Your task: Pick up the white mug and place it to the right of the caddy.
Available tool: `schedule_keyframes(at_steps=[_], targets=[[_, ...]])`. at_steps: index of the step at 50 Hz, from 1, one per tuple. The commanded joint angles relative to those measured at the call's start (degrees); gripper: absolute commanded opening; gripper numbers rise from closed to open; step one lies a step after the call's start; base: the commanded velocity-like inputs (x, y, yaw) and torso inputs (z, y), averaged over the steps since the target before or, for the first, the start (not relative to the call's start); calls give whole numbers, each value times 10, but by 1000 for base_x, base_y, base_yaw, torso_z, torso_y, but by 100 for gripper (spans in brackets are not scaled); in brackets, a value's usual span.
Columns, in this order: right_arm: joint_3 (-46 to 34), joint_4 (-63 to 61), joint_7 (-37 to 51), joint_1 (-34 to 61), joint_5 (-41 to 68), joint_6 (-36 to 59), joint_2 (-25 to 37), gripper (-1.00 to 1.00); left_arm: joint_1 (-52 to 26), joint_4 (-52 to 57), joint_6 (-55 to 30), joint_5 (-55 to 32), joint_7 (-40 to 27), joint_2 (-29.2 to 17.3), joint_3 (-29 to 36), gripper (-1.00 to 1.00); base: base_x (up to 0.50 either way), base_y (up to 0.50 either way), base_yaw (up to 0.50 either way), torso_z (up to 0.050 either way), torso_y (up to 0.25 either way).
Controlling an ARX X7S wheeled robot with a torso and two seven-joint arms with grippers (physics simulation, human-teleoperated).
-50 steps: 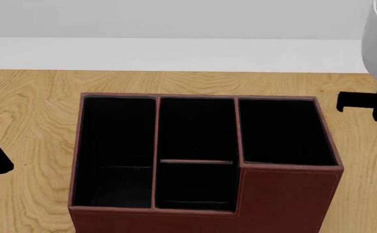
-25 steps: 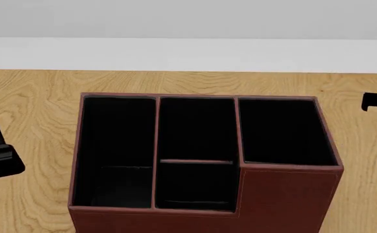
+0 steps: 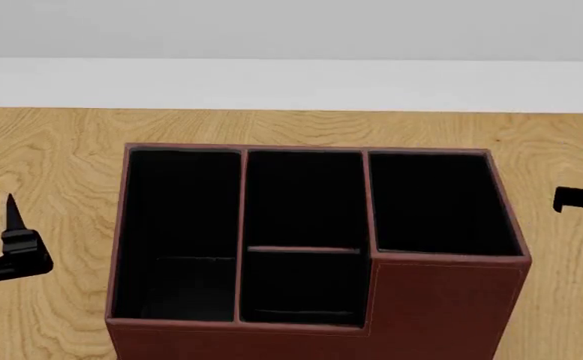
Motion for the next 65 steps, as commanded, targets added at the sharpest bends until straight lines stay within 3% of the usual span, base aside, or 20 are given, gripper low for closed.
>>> schedule_keyframes(at_steps=[1, 65], targets=[[-3, 30, -25, -16, -27, -28, -8, -100, -4, -9, 2, 3, 2, 1, 6, 100, 0, 0, 0, 0, 0], [-15, 82, -86, -117, -52, -133, -34, -100, -5, -15, 4, 3, 0, -1, 20, 100, 0, 0, 0, 0, 1]])
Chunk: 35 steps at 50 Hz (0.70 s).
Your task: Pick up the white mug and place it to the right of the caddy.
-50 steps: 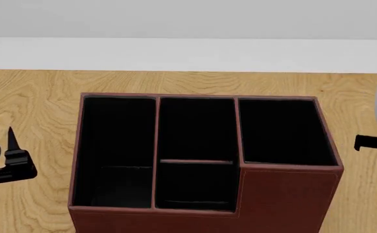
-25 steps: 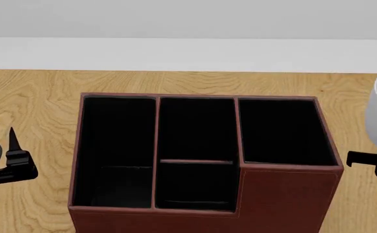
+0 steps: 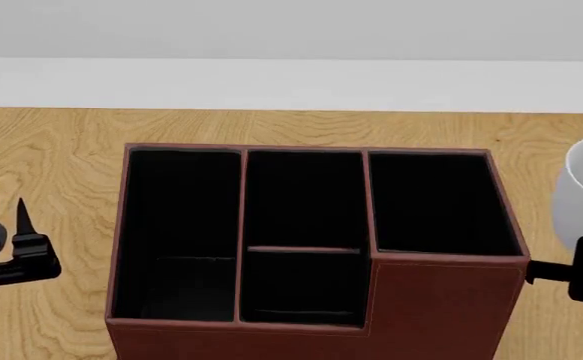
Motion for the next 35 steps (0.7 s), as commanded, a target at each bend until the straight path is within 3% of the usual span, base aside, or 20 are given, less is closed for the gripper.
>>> schedule_keyframes(at_steps=[1, 35], targets=[[-4, 22, -23, -1, -27, -18, -12, -100, -1, -4, 2, 1, 0, 1, 4, 100, 0, 0, 0, 0, 0], [-16, 95, -59, -25, -52, -74, -43, -100, -4, -14, 7, 3, -1, 1, 11, 100, 0, 0, 0, 0, 1]])
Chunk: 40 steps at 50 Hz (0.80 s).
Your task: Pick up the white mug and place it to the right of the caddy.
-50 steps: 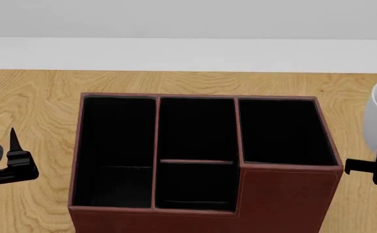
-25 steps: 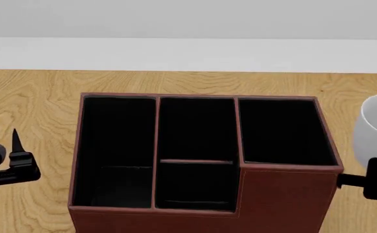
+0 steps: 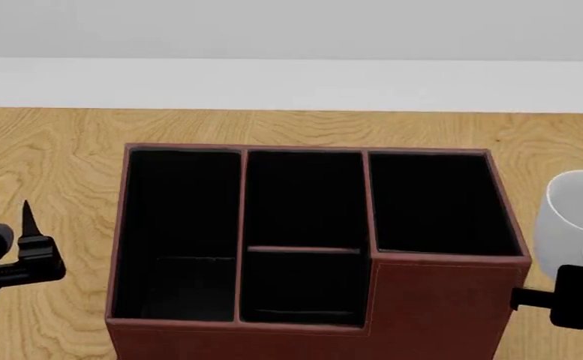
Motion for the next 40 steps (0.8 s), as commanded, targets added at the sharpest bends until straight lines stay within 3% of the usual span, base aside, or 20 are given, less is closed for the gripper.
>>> schedule_keyframes(at_steps=[1, 40], targets=[[7, 5, -10, -11, -16, -15, -3, -100, 0, -2, 1, 0, 0, 0, 3, 100, 0, 0, 0, 0, 0], [-1, 105, -47, -24, -43, -77, -40, -100, -2, -9, 4, 3, -2, 0, 12, 100, 0, 0, 0, 0, 1]])
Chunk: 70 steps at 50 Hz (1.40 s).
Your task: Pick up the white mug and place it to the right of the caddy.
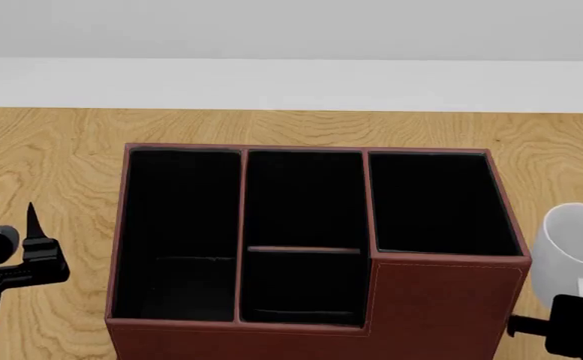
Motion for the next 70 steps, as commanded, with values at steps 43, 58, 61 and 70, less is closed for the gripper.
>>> schedule_keyframes(at_steps=[43, 58, 61, 70], targets=[[-15, 162, -63, 15, -58, -76, -60, -100, -16, -59, 36, 4, 10, 8, 11, 100, 0, 0, 0, 0, 0], [-23, 252, -96, 33, -77, -116, -85, -100, -16, -61, 38, 4, 10, 8, 14, 100, 0, 0, 0, 1, 1], [-25, 296, -110, 44, -84, -137, -98, -100, -16, -62, 39, 4, 10, 8, 14, 100, 0, 0, 0, 0, 0], [-11, 351, -129, 56, -105, -160, -117, -100, -17, -66, 41, 5, 10, 8, 16, 100, 0, 0, 0, 0, 0]])
